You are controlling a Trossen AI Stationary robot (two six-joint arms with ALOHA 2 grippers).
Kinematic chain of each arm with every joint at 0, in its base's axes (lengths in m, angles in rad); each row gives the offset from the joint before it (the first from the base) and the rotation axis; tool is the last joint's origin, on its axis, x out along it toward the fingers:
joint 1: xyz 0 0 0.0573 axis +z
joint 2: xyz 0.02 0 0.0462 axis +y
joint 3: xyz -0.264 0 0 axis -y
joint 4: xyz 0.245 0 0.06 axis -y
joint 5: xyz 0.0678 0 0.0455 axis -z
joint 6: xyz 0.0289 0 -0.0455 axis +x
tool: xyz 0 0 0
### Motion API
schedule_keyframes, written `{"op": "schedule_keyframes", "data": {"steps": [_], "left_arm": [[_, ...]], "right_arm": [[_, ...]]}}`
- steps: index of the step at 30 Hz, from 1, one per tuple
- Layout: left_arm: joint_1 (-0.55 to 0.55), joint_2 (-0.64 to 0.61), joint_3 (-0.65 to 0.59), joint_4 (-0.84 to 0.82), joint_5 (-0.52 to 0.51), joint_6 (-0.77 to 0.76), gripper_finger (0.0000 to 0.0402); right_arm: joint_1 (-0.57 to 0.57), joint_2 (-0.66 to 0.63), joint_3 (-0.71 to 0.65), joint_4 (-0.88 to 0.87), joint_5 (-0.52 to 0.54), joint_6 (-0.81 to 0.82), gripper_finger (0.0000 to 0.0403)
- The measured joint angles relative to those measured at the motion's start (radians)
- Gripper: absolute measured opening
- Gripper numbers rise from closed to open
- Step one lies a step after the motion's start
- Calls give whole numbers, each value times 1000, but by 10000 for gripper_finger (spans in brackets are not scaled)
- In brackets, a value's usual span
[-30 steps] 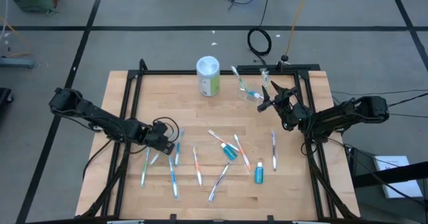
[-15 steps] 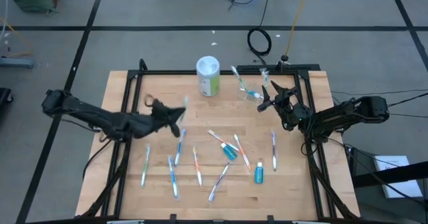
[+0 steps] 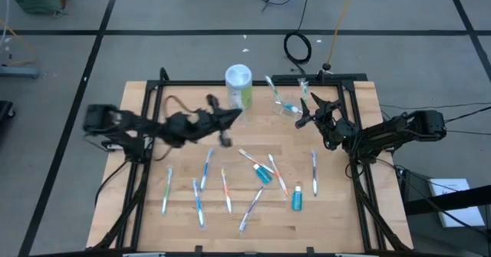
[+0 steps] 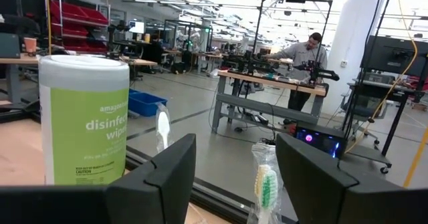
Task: Pick & Place toothbrushing station
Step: Put the green toothbrush into the transparent organizer
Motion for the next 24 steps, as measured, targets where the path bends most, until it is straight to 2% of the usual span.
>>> {"op": "schedule_keyframes", "data": {"steps": [3,7,16,19,24], "left_arm": [[52,147,124,4,20,-14,5],[99,320,301,5,118,28,4],[192,633,652,-1,123,-14,2],[214,702,716,-35,120,4,4],[241,753,738,-62,22,-4,2]], "right_arm": [[0,0,0,0,0,-1,201],[0,0,0,0,0,-1,201],[0,0,0,-56,1,114,201],[0,0,0,-74,9,137,201],[0,0,0,-94,34,132,198]]}}
